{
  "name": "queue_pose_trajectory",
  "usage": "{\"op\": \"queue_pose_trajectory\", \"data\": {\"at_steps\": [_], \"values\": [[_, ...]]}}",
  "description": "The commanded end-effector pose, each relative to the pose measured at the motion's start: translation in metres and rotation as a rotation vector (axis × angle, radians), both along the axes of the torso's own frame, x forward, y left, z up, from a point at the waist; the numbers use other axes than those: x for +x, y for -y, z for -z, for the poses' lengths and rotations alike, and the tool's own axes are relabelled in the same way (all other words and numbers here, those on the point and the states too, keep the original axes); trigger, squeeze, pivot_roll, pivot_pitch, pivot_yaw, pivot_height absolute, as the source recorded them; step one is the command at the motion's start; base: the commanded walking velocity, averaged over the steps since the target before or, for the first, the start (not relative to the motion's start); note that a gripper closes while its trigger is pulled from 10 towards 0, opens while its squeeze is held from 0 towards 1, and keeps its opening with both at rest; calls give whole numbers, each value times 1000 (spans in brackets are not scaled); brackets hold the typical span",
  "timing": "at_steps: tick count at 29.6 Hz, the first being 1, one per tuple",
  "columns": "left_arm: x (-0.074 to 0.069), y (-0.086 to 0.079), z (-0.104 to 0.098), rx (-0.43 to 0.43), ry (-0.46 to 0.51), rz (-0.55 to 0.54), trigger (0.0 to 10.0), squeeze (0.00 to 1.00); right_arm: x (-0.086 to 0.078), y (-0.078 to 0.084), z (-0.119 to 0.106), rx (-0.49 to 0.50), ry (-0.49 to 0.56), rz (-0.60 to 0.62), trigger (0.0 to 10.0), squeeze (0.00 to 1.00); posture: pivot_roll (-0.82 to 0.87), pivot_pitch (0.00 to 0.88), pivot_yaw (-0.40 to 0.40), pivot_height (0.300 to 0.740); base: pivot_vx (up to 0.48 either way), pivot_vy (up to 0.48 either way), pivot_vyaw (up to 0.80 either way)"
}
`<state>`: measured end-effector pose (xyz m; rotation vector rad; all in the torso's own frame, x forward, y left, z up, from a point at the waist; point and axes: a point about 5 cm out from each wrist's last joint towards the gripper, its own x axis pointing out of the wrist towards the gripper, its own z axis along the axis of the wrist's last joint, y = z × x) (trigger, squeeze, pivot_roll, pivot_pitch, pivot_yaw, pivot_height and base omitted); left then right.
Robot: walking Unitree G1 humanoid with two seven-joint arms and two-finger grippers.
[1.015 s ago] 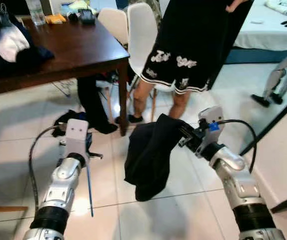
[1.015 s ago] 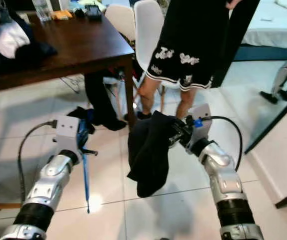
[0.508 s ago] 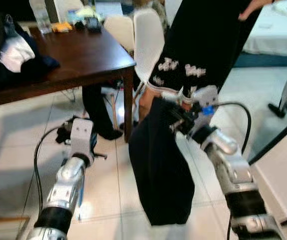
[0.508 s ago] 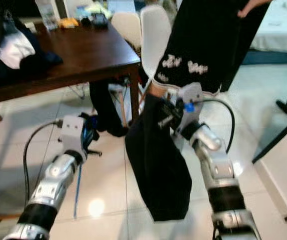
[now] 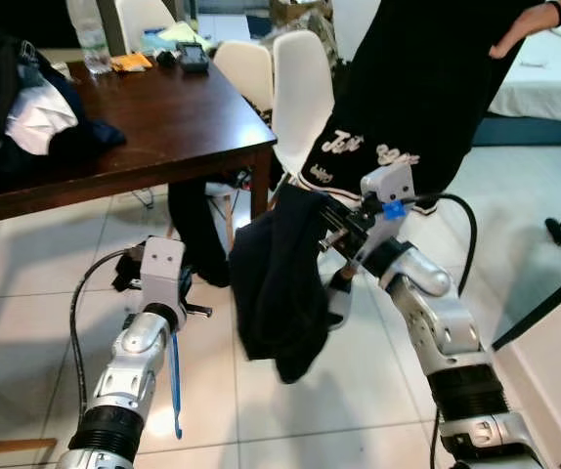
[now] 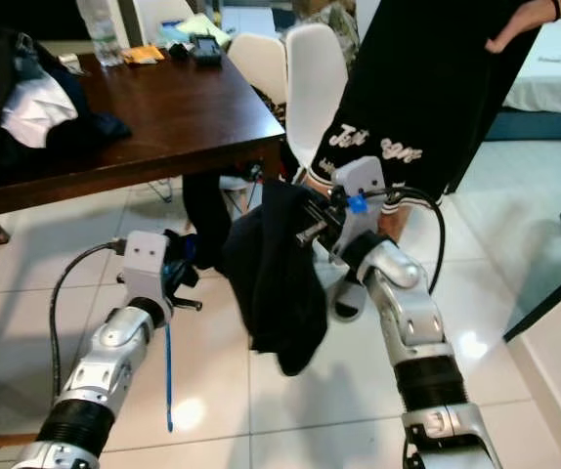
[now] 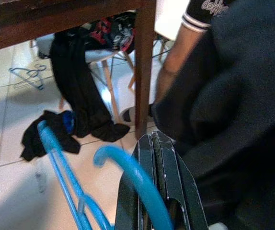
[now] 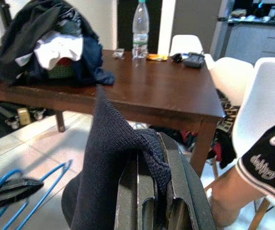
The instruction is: Hang hanger
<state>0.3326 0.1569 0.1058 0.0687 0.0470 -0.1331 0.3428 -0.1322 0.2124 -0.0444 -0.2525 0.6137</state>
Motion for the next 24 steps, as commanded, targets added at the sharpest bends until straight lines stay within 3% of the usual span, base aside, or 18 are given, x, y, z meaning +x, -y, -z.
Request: {"op": "queue_pose_trajectory", "data": {"at_steps": [1,18,24], "values": [[0,-3,-2,-5,4,-6,10000,0,-1,-7,0,-3,2,-16,10000,0,103,109,-70,740,480,0,0],[-4,-4,1,-6,-9,-9,10000,0,3,-20,-7,19,11,-27,10000,0,108,116,-71,740,480,0,0],[-4,-3,2,-5,-17,-1,10000,0,9,-35,-29,48,63,-63,10000,0,107,119,-70,740,480,0,0]]}}
